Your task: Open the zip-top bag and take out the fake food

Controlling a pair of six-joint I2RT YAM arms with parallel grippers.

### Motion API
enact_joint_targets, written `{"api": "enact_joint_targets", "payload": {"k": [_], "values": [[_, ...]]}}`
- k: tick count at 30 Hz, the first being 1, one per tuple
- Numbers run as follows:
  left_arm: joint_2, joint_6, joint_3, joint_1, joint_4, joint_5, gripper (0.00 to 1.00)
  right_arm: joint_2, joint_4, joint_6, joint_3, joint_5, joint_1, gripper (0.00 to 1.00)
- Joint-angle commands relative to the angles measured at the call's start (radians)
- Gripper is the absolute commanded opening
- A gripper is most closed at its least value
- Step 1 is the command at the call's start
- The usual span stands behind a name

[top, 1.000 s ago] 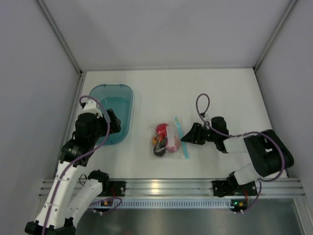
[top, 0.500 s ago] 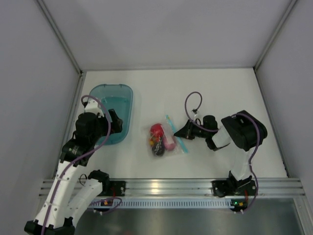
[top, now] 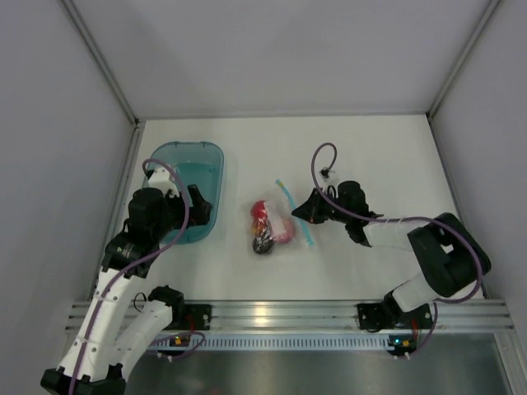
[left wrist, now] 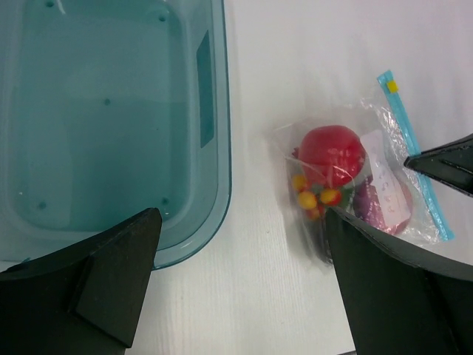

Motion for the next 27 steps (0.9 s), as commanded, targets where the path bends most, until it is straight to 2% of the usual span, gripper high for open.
{"api": "enact_joint_targets", "payload": {"k": [1, 8, 11, 14, 15, 16, 17, 19, 22, 23, 27], "values": [[-0.016, 0.027, 0.005, -0.005, 0.064, 0.076, 0.99, -0.155, -0.363, -0.197, 0.117, 0.184, 0.076, 0.0], [0.002, -0.017, 0.051, -0.005, 0.099, 0.214, 0.99, -0.357, -0.797, -0.33, 0.317, 0.372, 0.185, 0.0], [0.019, -0.085, 0.052, -0.005, 0.189, 0.3, 0.99, -0.412, -0.92, -0.361, 0.4, 0.396, 0.214, 0.0], [0.067, -0.206, 0.011, -0.005, 0.362, 0.476, 0.99, -0.452, -1.043, -0.392, 0.49, 0.415, 0.257, 0.0], [0.08, -0.239, -0.012, -0.006, 0.424, 0.583, 0.99, -0.462, -1.075, -0.401, 0.53, 0.426, 0.266, 0.0], [0.111, -0.298, -0.033, -0.008, 0.572, 0.621, 0.99, -0.471, -1.1, -0.41, 0.547, 0.447, 0.279, 0.0], [0.125, -0.316, -0.07, -0.023, 0.629, 0.648, 0.99, -0.483, -1.125, -0.427, 0.565, 0.457, 0.299, 0.0], [0.159, -0.329, -0.093, -0.07, 0.802, 0.669, 0.99, -0.492, -1.207, -0.444, 0.613, 0.477, 0.312, 0.0], [0.188, -0.275, -0.124, -0.139, 0.932, 0.638, 0.99, -0.521, -1.292, -0.47, 0.656, 0.485, 0.339, 0.0], [0.194, -0.252, -0.127, -0.193, 0.985, 0.623, 0.99, -0.537, -1.307, -0.484, 0.664, 0.48, 0.349, 0.0], [0.243, -0.137, -0.143, -0.282, 1.099, 0.624, 0.99, -0.586, -1.349, -0.531, 0.683, 0.356, 0.359, 0.0]]}}
